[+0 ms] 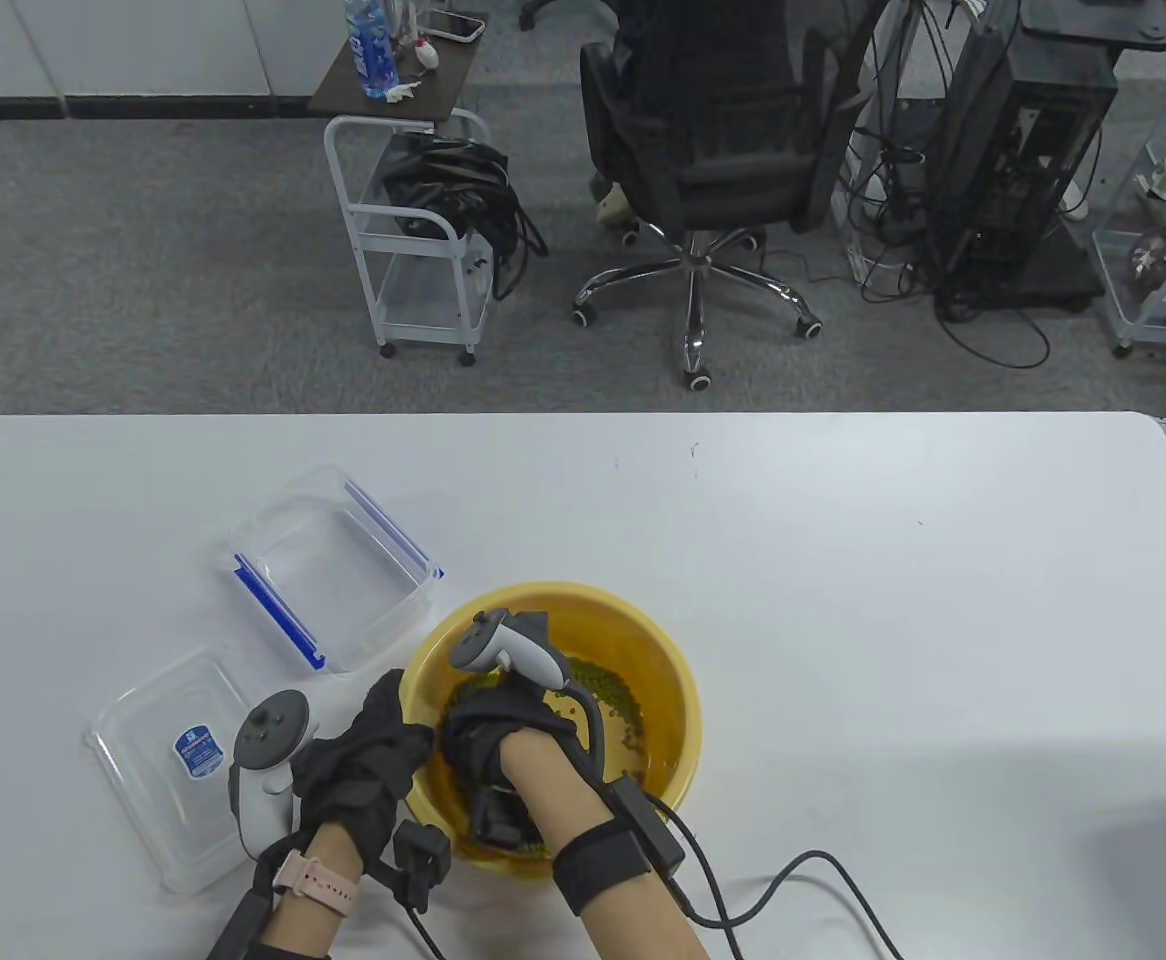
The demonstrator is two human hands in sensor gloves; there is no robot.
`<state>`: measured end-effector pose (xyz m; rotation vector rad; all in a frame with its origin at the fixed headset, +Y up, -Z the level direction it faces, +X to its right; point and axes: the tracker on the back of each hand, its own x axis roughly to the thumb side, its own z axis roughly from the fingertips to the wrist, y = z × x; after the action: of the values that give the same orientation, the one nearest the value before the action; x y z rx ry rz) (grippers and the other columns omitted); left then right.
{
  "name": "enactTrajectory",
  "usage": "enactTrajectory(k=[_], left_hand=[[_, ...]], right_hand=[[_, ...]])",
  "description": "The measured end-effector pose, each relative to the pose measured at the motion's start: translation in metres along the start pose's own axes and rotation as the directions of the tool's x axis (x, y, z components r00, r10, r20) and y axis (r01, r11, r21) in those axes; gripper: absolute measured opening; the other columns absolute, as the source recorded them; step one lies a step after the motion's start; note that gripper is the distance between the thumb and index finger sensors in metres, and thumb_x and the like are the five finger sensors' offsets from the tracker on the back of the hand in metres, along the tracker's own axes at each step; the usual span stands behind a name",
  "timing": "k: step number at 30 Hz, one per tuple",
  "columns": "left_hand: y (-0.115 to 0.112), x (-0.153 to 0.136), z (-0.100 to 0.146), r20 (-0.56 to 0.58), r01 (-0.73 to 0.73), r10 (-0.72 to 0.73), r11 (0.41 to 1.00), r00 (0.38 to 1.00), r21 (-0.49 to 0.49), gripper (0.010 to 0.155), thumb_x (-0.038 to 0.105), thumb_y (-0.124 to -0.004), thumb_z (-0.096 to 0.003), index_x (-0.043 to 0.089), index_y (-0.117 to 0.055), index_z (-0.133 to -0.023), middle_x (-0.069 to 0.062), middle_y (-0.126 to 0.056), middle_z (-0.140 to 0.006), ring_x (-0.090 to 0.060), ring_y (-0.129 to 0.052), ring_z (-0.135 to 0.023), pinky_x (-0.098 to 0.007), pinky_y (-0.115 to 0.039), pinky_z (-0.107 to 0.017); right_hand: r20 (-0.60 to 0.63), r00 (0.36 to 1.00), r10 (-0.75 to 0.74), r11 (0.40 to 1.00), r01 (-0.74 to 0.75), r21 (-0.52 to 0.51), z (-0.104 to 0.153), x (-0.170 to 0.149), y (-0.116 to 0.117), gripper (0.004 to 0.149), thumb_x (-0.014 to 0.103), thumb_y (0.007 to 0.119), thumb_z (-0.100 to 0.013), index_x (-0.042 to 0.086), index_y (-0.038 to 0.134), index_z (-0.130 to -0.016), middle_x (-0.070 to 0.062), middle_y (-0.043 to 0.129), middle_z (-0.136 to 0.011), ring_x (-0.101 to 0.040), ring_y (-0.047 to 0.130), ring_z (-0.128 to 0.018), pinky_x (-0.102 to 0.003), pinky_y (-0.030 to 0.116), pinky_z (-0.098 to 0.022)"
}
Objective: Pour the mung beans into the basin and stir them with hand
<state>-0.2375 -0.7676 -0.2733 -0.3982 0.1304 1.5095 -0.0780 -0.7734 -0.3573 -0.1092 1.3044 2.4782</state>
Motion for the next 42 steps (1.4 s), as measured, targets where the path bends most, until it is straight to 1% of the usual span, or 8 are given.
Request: enactTrajectory(k=[10,17,22,25,29,34,39,42], left_hand=[[0.0,-0.001,0.0,0.002,-0.005,0.005,1.0,1.0,0.014,0.072,0.003,-0.066,-0.0459,0.001,-0.027,-0.107,-0.029,-0.037,-0.106,-0.054,-0.047,-0.095,-0.064,-0.053,-0.064],[-0.001,-0.001,0.0,0.003,-0.008,0.008,1.0,1.0,0.021,0.072,0.003,-0.066,-0.0459,0.001,-0.027,-0.107,-0.029,-0.038,-0.106,-0.054,-0.047,-0.096,-0.064,-0.053,-0.064],[-0.001,-0.001,0.001,0.004,-0.013,0.013,1.0,1.0,0.021,0.072,0.003,-0.066,-0.0459,0.001,-0.027,-0.107,-0.028,-0.038,-0.106,-0.054,-0.047,-0.096,-0.064,-0.053,-0.064],[0.0,-0.001,0.001,0.003,-0.009,0.009,1.0,1.0,0.017,0.072,0.003,-0.066,-0.0461,0.002,-0.027,-0.107,-0.029,-0.037,-0.106,-0.054,-0.047,-0.096,-0.064,-0.053,-0.064],[0.0,-0.001,0.001,0.004,-0.008,0.008,1.0,1.0,0.013,0.072,0.003,-0.066,-0.0461,0.002,-0.027,-0.107,-0.028,-0.037,-0.106,-0.054,-0.046,-0.096,-0.064,-0.053,-0.064],[0.0,-0.001,0.001,0.004,-0.009,0.009,1.0,1.0,0.007,0.072,0.003,-0.066,-0.0462,0.002,-0.026,-0.107,-0.028,-0.037,-0.106,-0.054,-0.046,-0.096,-0.064,-0.052,-0.064],[0.0,-0.002,0.001,0.004,-0.012,0.012,1.0,1.0,0.007,0.072,0.003,-0.066,-0.0462,0.002,-0.026,-0.107,-0.028,-0.037,-0.106,-0.054,-0.046,-0.096,-0.064,-0.052,-0.064],[0.0,-0.002,0.001,0.004,-0.013,0.013,1.0,1.0,0.011,0.072,0.003,-0.066,-0.0462,0.002,-0.026,-0.107,-0.028,-0.037,-0.106,-0.054,-0.046,-0.096,-0.064,-0.053,-0.064]], right_hand=[[-0.173,0.984,-0.053,0.99,0.029,-0.139,0.001,-0.056,-0.035,0.051,0.041,0.063,-0.04,0.035,0.045,-0.087,0.002,0.032,-0.097,-0.028,0.032,-0.089,-0.04,0.038,-0.069],[-0.245,0.969,0.019,0.995,0.006,0.102,0.019,-0.082,-0.022,0.053,0.038,0.064,-0.041,0.026,0.044,-0.088,-0.007,0.033,-0.095,-0.034,0.036,-0.087,-0.044,0.041,-0.067],[-0.124,0.977,0.173,0.961,-0.139,0.239,0.031,-0.069,0.01,0.051,0.036,0.067,-0.038,0.021,0.054,-0.085,-0.011,0.045,-0.09,-0.038,0.047,-0.083,-0.048,0.049,-0.063],[-0.034,0.984,0.174,0.92,-0.15,0.361,0.031,-0.055,0.031,0.049,0.038,0.068,-0.036,0.024,0.06,-0.083,-0.008,0.053,-0.088,-0.035,0.052,-0.081,-0.046,0.051,-0.062],[0.107,0.991,0.077,0.921,-0.112,0.372,0.025,-0.021,0.035,0.051,0.04,0.064,-0.039,0.03,0.048,-0.087,-0.002,0.041,-0.093,-0.03,0.046,-0.085,-0.041,0.048,-0.067],[0.015,0.998,-0.068,0.983,0.065,0.171,0.006,-0.003,0.009,0.052,0.041,0.062,-0.042,0.041,0.037,-0.088,0.014,0.019,-0.099,-0.02,0.025,-0.091,-0.033,0.033,-0.074],[-0.086,0.993,-0.078,0.994,0.071,-0.077,-0.002,-0.019,-0.016,0.052,0.042,0.063,-0.039,0.043,0.04,-0.086,0.014,0.024,-0.098,-0.022,0.024,-0.092,-0.036,0.031,-0.073],[-0.129,0.991,-0.034,0.992,0.018,-0.121,-0.002,-0.038,-0.025,0.052,0.043,0.062,-0.04,0.042,0.039,-0.087,0.01,0.026,-0.098,-0.026,0.028,-0.09,-0.039,0.035,-0.07]])
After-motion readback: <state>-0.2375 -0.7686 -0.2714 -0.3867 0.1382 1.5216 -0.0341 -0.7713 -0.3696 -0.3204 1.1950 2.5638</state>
